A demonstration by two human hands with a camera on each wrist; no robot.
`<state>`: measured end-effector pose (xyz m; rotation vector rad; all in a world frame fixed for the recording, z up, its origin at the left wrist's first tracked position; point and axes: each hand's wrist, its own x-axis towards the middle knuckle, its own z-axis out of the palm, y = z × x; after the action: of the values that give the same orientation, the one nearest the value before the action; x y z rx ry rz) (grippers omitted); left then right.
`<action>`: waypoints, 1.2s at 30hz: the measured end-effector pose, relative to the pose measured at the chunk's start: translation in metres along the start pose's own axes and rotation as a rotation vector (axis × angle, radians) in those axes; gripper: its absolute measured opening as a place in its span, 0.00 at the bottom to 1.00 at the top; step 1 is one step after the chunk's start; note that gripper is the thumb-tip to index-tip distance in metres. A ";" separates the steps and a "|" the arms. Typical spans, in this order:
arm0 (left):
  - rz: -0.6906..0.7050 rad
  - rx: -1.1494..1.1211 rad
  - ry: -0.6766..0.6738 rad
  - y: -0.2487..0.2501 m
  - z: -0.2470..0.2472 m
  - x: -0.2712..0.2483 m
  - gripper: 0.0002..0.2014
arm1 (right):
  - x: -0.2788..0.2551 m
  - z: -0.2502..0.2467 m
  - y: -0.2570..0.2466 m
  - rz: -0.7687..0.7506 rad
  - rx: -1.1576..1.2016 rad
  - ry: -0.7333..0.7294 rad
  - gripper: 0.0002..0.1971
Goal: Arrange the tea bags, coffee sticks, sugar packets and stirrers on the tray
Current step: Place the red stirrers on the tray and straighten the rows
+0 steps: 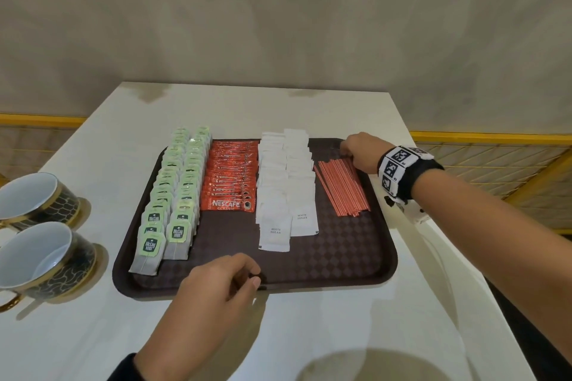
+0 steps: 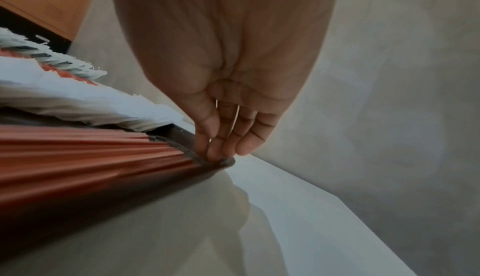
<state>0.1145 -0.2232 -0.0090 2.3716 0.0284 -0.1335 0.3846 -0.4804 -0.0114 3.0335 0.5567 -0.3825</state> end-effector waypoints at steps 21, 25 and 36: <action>0.235 0.436 -0.260 -0.009 0.006 0.014 0.13 | 0.004 0.001 -0.031 -0.114 0.110 -0.014 0.16; 0.231 0.427 -0.256 -0.016 -0.001 0.012 0.13 | 0.000 0.002 -0.034 -0.107 0.077 -0.040 0.17; 0.252 0.414 -0.260 -0.025 -0.008 0.008 0.13 | -0.012 -0.003 -0.051 -0.142 0.016 -0.094 0.32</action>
<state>0.1221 -0.1992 -0.0215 2.7218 -0.4607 -0.3526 0.3567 -0.4360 -0.0050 2.9812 0.7677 -0.5347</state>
